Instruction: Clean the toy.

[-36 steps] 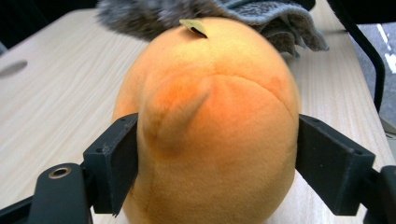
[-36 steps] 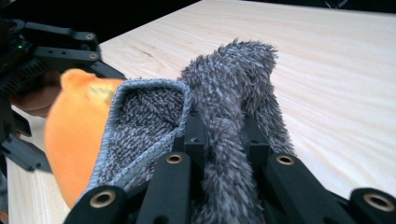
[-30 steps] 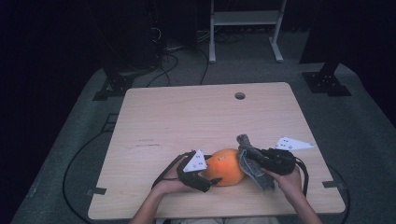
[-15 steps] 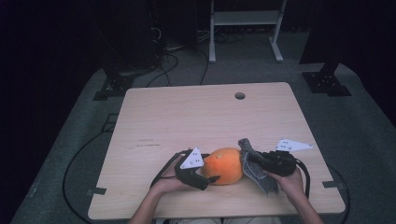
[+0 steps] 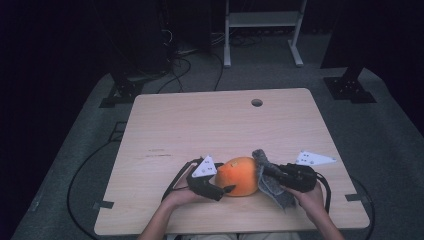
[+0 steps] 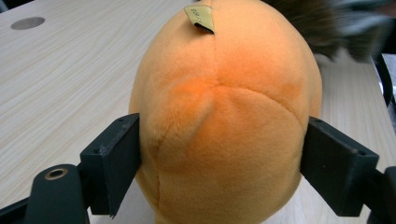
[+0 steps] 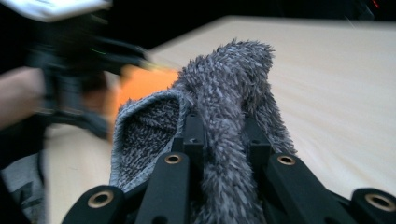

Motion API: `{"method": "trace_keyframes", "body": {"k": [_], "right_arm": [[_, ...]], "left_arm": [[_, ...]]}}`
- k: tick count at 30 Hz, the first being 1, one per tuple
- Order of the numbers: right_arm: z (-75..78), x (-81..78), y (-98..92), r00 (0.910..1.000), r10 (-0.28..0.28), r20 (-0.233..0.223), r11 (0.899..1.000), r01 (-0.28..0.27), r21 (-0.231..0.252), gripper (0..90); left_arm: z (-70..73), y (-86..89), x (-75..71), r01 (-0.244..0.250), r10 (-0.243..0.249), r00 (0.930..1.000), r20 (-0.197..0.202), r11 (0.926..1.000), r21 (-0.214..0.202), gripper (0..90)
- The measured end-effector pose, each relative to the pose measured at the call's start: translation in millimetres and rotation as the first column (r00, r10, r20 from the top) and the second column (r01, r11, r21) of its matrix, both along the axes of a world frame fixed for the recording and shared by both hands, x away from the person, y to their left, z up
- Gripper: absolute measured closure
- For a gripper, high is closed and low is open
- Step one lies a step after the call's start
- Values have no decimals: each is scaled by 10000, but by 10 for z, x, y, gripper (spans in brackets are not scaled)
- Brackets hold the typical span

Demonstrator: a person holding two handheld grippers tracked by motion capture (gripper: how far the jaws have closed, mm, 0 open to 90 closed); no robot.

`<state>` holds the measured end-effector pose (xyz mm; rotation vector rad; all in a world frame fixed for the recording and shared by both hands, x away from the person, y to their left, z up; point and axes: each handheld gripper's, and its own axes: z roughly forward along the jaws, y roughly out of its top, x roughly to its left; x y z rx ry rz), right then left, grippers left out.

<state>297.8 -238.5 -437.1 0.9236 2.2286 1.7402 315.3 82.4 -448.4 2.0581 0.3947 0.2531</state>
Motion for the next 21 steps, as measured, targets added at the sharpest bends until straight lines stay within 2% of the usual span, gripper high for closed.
{"method": "trace_keyframes", "body": {"k": [1,3,6,8,10,11,12,13,15,16,17,18,19,20,21], "right_arm": [[23,-23,37,9995,218,230,9997,-217,-60,757],[9,-32,91,9989,353,303,9976,-334,-610,758],[-79,29,52,9998,83,-152,9969,-94,-783,753],[-128,61,0,9990,-275,-361,9921,229,-1234,754],[-157,83,-51,9959,-588,-688,9884,484,-1436,756],[-147,88,-65,9958,-692,-603,9853,588,-1605,757],[-118,79,-70,9960,-755,-472,9862,676,-1512,757],[-69,60,-65,9972,-697,-255,9906,662,-1198,757],[47,3,-14,9986,-360,383,9982,378,-459,756],[87,-24,29,9974,-220,680,9992,243,-323,756],[103,-41,75,9958,-93,911,9991,129,-394,756],[96,-48,117,9959,33,906,9981,24,-619,756],[64,-43,151,9970,109,772,9953,-34,-969,756],[21,-41,160,9975,94,704,9937,-15,-1122,756],[-7,-35,148,9980,81,621,9950,-19,-998,757]], "left_arm": [[0,-2,4,-45,45,10000,-23,10000,-26,182],[2,5,5,-119,119,9999,-35,9999,-37,182],[1,-5,8,-203,201,9997,-137,9997,-147,182],[-4,-21,19,-149,144,9996,-243,9997,-209,182],[-4,-31,15,-137,132,9996,-230,9997,-202,182],[-6,-37,10,-138,134,9997,-213,9997,-203,182],[-5,-40,6,-85,83,9998,-159,9999,-127,182],[-5,-48,-1,-53,52,9999,-97,10000,-82,182],[-4,-75,-19,14,-14,10000,15,10000,-24,182],[-2,-87,-28,81,-82,9999,91,10000,54,182],[1,-96,-37,152,-154,9998,148,9998,112,182],[7,-97,-46,244,-248,9995,186,9995,183,181],[10,-96,-54,367,-369,9992,146,9992,173,177],[13,-87,-54,465,-468,9988,148,9988,158,166],[20,-72,-45,526,-527,9985,118,9986,63,160]]}}
